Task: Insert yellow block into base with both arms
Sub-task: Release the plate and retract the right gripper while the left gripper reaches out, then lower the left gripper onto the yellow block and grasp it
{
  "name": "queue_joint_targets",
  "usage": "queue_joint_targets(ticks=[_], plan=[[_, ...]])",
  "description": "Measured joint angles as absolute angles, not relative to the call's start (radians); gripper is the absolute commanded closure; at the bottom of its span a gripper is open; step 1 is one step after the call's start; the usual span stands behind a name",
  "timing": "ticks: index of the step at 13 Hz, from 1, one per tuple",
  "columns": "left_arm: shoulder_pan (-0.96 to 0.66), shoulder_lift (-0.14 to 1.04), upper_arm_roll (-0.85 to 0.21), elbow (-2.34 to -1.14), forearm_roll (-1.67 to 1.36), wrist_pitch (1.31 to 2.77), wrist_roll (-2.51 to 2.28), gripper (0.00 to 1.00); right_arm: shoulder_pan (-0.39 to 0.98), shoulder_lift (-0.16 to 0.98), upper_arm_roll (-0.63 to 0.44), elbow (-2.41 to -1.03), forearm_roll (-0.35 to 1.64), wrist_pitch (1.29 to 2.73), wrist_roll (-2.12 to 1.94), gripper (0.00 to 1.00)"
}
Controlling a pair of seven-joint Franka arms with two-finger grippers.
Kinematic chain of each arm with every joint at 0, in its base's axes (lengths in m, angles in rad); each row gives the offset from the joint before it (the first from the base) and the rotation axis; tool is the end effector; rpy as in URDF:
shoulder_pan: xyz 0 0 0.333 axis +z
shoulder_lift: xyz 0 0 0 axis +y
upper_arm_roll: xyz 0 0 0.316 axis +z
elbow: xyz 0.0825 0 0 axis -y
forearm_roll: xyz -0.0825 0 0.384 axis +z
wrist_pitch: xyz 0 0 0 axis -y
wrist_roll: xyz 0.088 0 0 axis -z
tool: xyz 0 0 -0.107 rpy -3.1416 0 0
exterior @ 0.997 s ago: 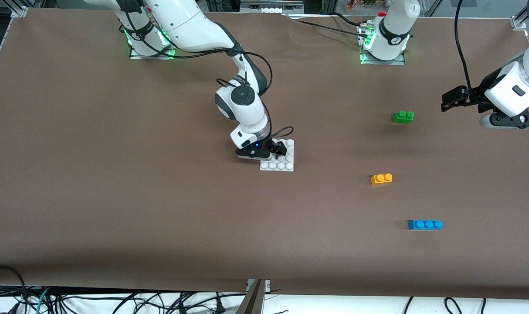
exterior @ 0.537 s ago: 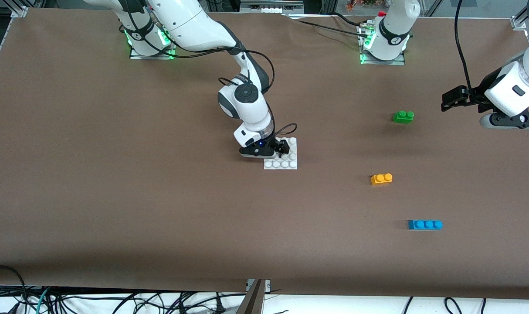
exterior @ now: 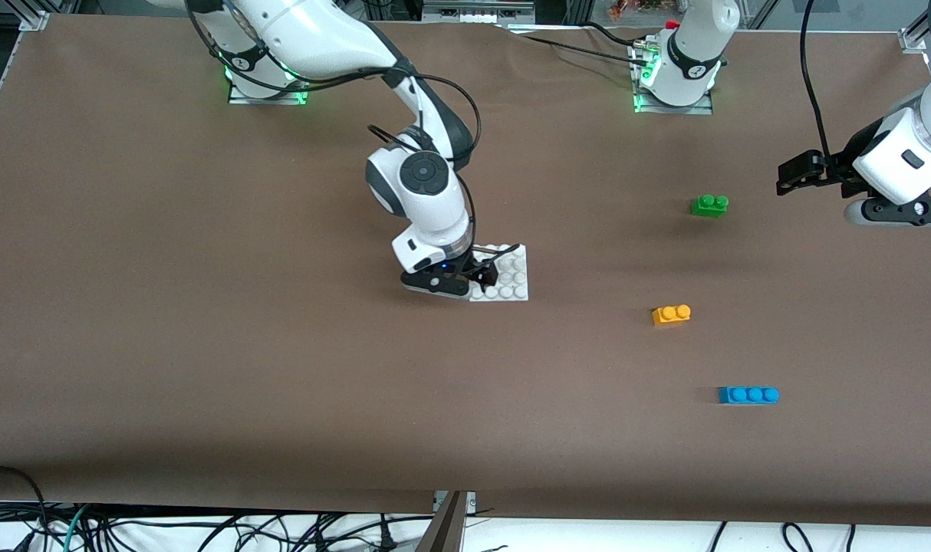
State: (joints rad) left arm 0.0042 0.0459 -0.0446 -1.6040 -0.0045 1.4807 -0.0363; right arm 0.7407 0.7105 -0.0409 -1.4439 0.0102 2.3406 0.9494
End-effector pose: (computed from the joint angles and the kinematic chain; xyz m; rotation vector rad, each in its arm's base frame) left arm 0.5545 -0.0224 0.5765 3.1303 -0.0067 -0.2656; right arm 0.5627 0.4819 0.2874 -2.9869 0.3657 -0.2109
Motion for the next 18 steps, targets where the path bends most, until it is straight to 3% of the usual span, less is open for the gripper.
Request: queue_joint_targets(ticks=[5,12,15,18], plan=[[0.004,0.052,-0.045,-1.604,-0.005,1.46,-0.036,0.0,0.574,0.484,-0.044,-1.455,0.012,1.922,0.645,0.01],[-0.004,0.138,-0.053,-1.607,-0.005,1.416,-0.038,0.0,0.362,0.096,-0.046,-1.642,0.017,1.612,0.286,0.01],[-0.005,0.243,-0.057,-1.631,-0.009,1.572,-0.053,0.0,0.278,0.011,-0.05,-1.652,0.017,1.514,0.175,0.01],[-0.011,0.356,-0.07,-1.655,-0.01,1.765,-0.096,0.0,0.243,-0.032,-0.093,-1.653,0.017,1.505,0.104,0.01]])
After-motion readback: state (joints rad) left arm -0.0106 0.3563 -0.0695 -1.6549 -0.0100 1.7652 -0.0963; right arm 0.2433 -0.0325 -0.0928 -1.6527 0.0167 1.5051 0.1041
